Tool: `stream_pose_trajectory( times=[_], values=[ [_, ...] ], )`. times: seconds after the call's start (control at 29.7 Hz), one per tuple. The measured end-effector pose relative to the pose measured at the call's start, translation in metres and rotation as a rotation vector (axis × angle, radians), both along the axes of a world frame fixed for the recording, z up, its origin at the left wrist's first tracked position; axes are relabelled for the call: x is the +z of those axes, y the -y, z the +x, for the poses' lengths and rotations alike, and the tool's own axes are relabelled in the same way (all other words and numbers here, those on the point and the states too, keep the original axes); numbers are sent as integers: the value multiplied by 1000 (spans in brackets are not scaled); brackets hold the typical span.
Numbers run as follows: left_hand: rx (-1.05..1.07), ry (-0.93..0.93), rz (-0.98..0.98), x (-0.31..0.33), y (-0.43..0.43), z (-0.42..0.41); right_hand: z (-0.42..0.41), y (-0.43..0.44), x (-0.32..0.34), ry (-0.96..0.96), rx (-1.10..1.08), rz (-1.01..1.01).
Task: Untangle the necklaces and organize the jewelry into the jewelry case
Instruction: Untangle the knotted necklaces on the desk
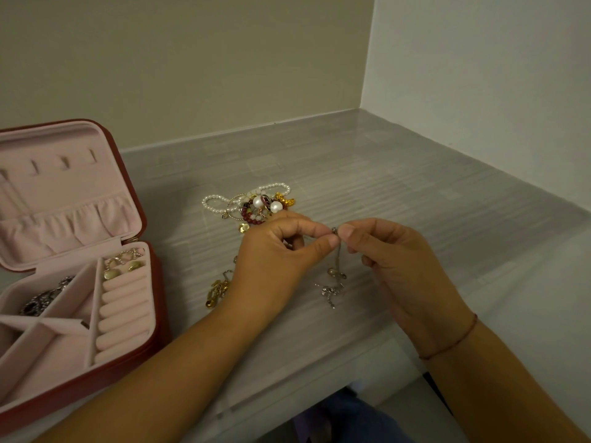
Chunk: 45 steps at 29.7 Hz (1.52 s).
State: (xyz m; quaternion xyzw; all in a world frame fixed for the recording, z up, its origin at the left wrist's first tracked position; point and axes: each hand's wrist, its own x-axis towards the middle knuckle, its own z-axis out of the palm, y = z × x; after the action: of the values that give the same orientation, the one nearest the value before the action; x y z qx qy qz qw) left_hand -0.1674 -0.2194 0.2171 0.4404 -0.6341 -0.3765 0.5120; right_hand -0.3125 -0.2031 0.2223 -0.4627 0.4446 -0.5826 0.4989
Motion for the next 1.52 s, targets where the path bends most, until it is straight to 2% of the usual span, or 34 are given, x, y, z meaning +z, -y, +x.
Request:
stream_pose_trajectory(
  times=[0.34,0.57,0.74,0.94,1.04,1.11,1.25,1.38,1.45,1.52],
  values=[
    [-75,-62,113,0,2,1,-6,1,-5,-147,-2,-55],
    [-131,-175,363,0,3,-2,-2,1,-5,-210,27,-81],
    [-261,-134,424,-2,5,0,-4,2,-6,-223,91,-85],
    [-353,73,348,-1,2,2,-6,3,-10,-134,58,-80],
    [-345,214,267,-3,1,2,-7,3,-8,-50,91,-56],
    [-319,227,256,-4,2,3,-11,3,-5,68,177,0],
    [-294,132,292,-2,6,6,-22,7,-3,305,323,129],
    [-339,-114,423,2,7,3,-33,12,-9,490,510,201],
    [-379,-236,463,4,7,3,-37,13,-12,524,527,215],
    [-418,-345,483,6,8,5,-38,12,-13,473,524,206]
  ],
)
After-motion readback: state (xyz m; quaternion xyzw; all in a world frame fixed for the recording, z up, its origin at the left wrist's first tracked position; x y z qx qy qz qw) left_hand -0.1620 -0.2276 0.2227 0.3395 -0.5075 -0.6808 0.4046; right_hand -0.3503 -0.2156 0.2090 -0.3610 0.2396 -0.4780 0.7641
